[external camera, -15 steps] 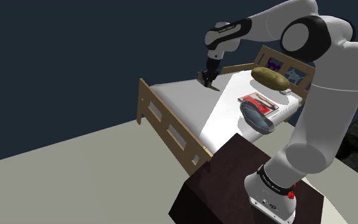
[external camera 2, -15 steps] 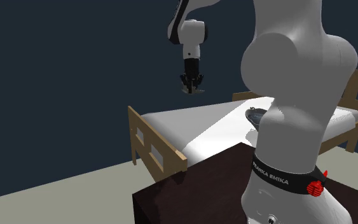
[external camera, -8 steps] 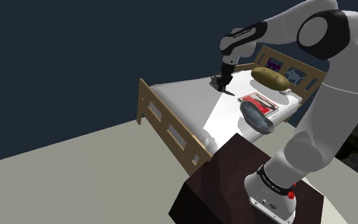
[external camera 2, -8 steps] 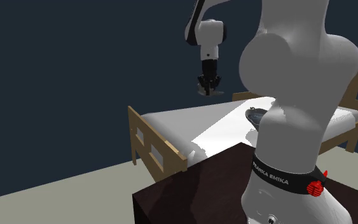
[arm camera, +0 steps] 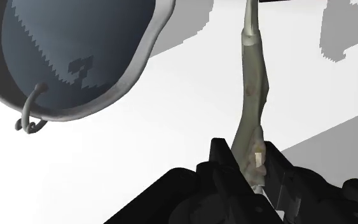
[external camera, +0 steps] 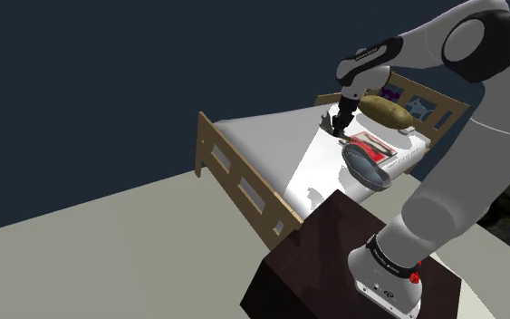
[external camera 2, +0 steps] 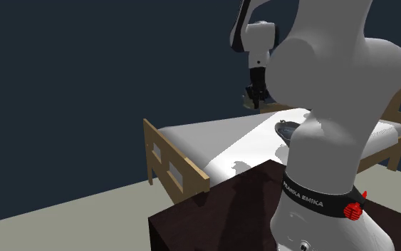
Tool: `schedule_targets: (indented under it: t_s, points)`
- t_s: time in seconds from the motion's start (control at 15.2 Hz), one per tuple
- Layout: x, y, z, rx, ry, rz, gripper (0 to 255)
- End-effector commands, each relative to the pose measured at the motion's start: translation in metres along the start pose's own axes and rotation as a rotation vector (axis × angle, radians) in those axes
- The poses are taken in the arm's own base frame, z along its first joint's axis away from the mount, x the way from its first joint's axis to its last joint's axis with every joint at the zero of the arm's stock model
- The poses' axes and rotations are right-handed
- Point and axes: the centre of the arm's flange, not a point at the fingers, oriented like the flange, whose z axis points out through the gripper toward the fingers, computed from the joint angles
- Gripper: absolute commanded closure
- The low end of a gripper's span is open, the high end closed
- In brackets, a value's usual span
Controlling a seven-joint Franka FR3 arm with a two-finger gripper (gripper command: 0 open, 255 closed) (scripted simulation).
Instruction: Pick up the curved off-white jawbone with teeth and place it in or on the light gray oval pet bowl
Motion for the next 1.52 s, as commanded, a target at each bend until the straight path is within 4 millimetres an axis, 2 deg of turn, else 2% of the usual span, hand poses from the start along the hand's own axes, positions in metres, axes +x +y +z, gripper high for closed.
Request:
schedule_targets:
  t_s: [0.0, 0.79, 1.39, 1.45]
  points:
    - [-0.018, 0.015, 0.005, 0.0, 0.0, -0.002, 255]
    - [-0.123, 0.129, 0.027, 0.0, 0.0, -0.002, 255]
    - [-0.115, 0.131, 0.074, 0.0, 0.0, -0.002, 255]
    - [-0.115, 0.131, 0.074, 0.0, 0.0, -0.001, 255]
